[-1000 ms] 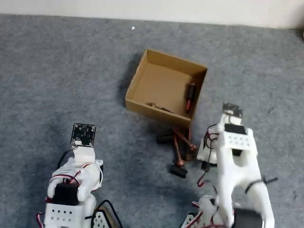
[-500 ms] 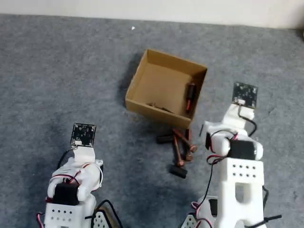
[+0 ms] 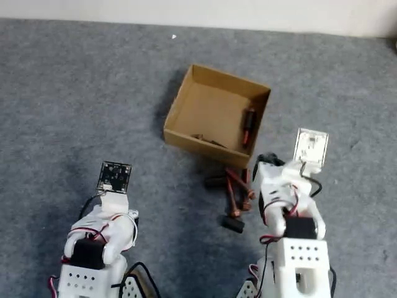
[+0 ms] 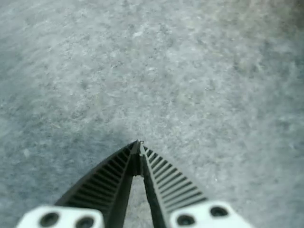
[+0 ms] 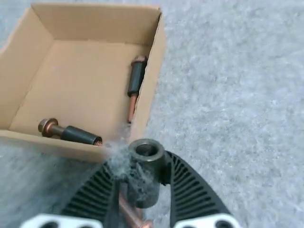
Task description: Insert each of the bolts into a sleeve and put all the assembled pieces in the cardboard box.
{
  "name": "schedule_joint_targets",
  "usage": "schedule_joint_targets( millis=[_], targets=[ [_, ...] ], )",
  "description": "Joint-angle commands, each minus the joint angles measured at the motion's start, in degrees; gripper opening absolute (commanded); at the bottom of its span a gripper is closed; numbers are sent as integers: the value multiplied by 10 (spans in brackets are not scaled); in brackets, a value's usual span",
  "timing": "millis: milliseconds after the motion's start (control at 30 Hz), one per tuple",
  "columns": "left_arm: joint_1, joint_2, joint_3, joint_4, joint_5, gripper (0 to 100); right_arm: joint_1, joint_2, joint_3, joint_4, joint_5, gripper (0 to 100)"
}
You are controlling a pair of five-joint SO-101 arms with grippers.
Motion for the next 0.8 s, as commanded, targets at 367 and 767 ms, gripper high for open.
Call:
schedule_joint_targets(
  millis=[367, 767],
  targets=[
    [16, -3, 6, 1, -51, 7, 53, -246, 116, -58, 1, 4],
    [21, -1, -171, 0, -393, 8, 72, -253, 116, -57, 1, 4]
  ],
)
